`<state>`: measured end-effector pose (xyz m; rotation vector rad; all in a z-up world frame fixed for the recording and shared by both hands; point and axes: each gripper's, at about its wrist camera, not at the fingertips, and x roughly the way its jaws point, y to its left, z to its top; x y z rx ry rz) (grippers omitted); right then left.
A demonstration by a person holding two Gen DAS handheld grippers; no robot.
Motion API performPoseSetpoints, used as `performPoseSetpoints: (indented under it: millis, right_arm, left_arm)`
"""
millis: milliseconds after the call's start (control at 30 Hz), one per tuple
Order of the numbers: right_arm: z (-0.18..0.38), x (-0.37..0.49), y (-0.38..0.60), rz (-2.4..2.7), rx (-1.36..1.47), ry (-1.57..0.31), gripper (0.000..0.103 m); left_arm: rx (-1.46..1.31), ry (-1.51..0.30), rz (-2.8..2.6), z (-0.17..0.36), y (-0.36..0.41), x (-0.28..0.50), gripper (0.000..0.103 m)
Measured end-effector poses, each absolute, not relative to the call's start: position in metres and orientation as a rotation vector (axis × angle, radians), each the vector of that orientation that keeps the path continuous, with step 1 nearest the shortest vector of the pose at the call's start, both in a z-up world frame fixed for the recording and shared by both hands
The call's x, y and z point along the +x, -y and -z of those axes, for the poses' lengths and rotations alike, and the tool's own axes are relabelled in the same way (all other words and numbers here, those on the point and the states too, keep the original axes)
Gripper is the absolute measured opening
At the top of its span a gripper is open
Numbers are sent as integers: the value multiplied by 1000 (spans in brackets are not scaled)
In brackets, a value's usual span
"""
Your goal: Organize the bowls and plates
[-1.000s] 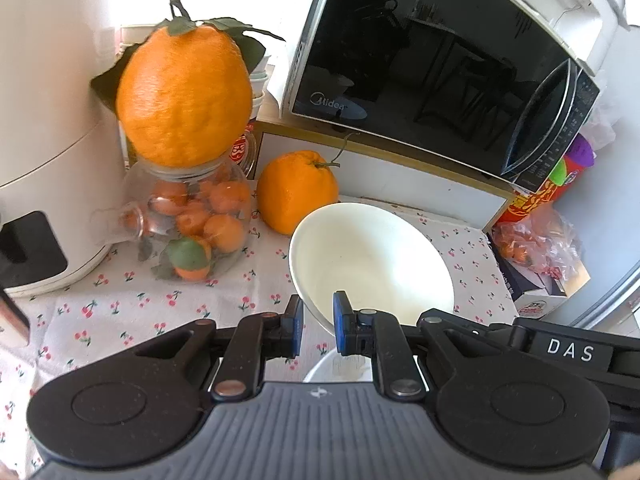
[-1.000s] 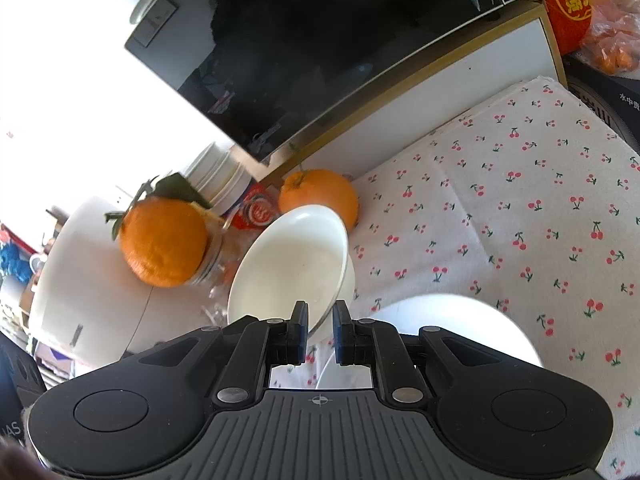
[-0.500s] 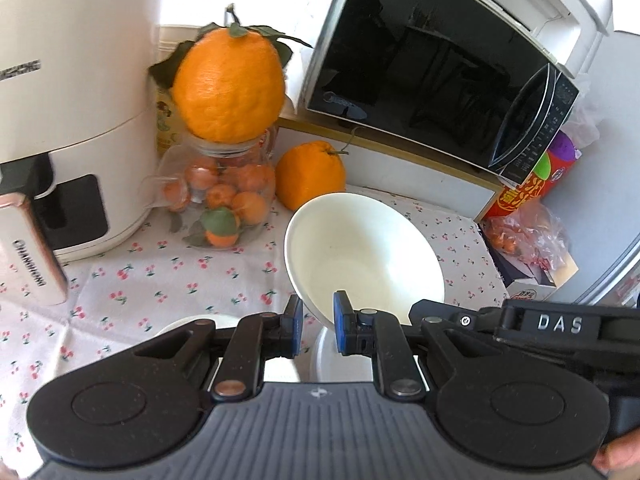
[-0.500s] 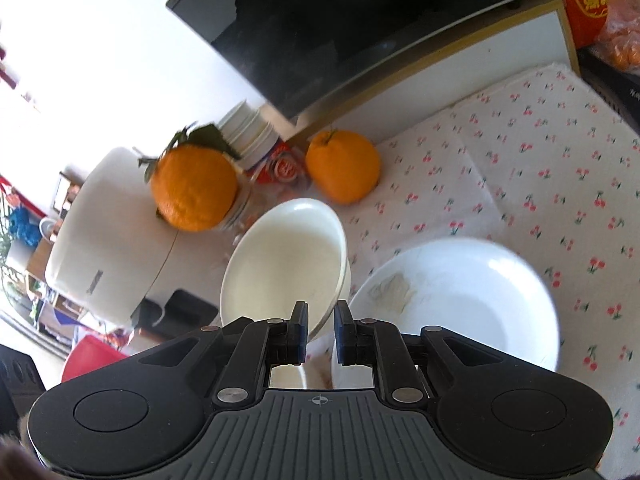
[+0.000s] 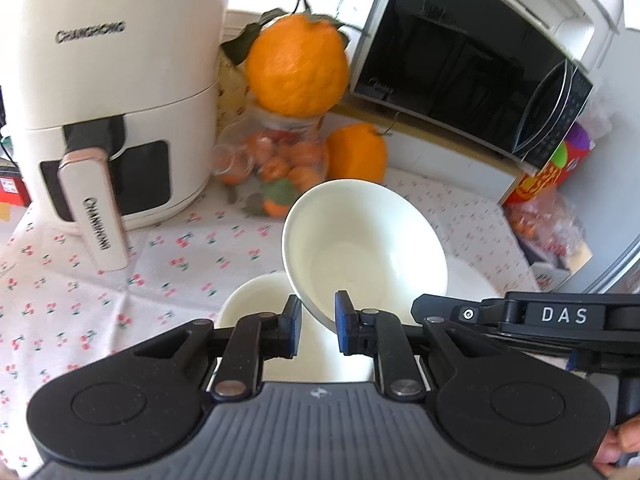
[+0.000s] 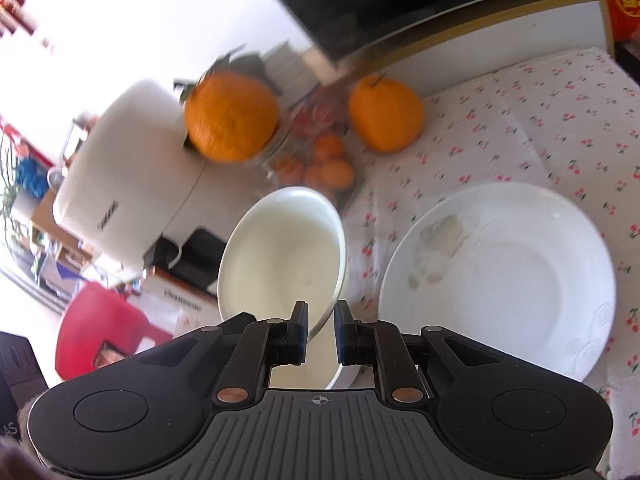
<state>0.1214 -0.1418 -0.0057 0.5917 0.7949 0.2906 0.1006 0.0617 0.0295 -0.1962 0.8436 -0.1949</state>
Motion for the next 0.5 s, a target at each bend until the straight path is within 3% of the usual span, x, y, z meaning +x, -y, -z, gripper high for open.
performPoseSetpoints:
  millis: [500]
  right_arm:
    - [22,120,102,-348,520,-885,15]
  left_arm:
    - [-131,-905,155,-15,-88,85,19]
